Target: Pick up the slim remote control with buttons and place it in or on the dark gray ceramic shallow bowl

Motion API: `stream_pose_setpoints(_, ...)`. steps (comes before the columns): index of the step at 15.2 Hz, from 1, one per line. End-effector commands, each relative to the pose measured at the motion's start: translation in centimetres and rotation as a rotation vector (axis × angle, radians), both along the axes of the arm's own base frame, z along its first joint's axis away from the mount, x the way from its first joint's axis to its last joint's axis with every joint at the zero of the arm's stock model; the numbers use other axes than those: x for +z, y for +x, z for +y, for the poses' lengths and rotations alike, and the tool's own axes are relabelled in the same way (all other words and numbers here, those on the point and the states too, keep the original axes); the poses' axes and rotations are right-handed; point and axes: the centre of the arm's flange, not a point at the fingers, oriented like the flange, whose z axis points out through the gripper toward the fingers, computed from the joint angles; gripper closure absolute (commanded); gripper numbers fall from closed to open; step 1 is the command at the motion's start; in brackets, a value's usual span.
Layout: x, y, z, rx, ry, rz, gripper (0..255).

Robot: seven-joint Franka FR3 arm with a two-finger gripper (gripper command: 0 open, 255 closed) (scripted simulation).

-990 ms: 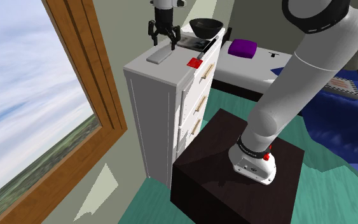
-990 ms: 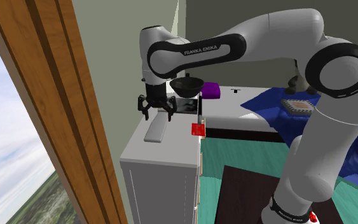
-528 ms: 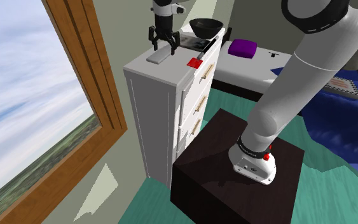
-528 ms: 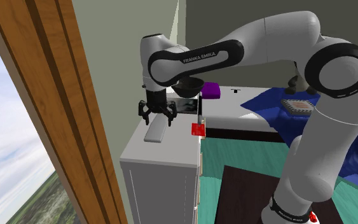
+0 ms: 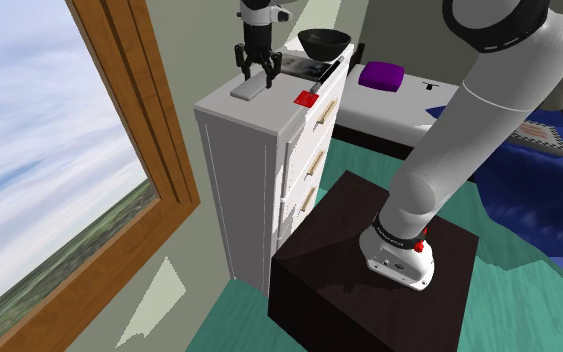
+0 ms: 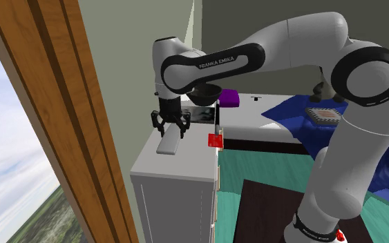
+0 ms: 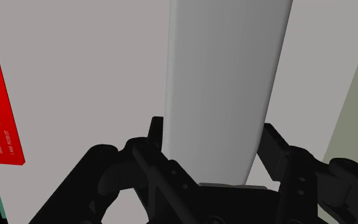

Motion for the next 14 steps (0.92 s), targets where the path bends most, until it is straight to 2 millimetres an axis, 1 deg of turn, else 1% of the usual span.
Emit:
stream_pose_setpoints(1, 0.0, 0.0, 0.0, 0.000, 0.000, 0.000, 255)
stream_pose_setpoints(6, 0.0, 0.0, 0.0, 0.000, 0.000, 0.000, 255)
stream_pose_setpoints(14, 4.2, 0.0, 0.0, 0.000, 0.000, 0.000, 255)
